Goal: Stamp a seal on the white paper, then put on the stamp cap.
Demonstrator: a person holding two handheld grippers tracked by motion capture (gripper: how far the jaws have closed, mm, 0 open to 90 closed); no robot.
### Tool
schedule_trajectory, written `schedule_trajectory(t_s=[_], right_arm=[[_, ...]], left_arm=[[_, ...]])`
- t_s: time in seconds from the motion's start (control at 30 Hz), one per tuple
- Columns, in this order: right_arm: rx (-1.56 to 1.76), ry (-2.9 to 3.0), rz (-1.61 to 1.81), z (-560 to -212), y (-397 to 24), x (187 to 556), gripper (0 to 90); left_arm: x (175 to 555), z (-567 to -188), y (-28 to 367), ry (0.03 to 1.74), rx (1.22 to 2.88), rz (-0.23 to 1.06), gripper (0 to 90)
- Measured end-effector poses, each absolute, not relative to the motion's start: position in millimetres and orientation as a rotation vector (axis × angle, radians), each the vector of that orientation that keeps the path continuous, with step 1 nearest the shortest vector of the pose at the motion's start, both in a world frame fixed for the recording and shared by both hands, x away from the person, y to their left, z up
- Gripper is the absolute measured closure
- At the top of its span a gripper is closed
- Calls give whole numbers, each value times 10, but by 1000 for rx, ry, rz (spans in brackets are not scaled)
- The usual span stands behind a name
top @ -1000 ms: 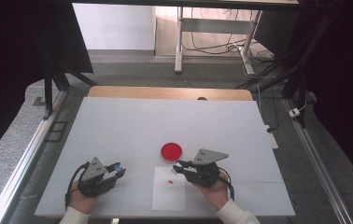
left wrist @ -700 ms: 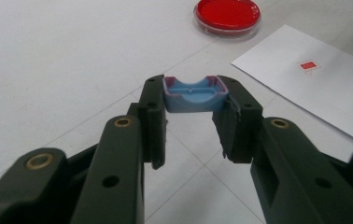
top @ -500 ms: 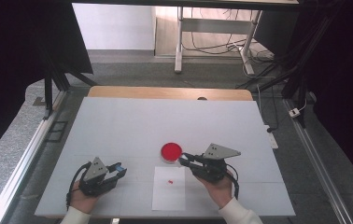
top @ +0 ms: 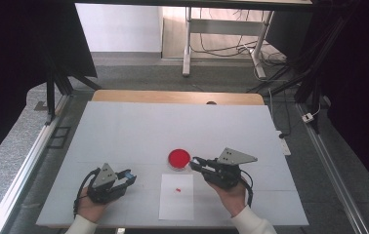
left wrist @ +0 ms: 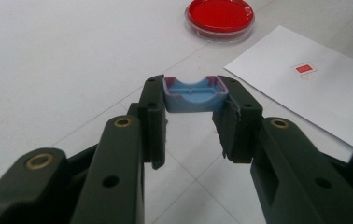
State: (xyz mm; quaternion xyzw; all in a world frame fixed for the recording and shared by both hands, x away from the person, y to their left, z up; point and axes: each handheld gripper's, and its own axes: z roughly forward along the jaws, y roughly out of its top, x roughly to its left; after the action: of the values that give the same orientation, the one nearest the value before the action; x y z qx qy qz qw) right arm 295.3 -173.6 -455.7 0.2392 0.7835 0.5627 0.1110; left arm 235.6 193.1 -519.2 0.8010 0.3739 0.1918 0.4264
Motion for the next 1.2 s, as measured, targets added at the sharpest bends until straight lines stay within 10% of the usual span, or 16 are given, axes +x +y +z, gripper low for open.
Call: schedule_trajectory(t_s=[1.2], right_arm=[[698, 2314, 1642, -4584, -1712, 2955, 750]], left_arm=[[2443, -5161, 1496, 818, 2048, 459, 646]])
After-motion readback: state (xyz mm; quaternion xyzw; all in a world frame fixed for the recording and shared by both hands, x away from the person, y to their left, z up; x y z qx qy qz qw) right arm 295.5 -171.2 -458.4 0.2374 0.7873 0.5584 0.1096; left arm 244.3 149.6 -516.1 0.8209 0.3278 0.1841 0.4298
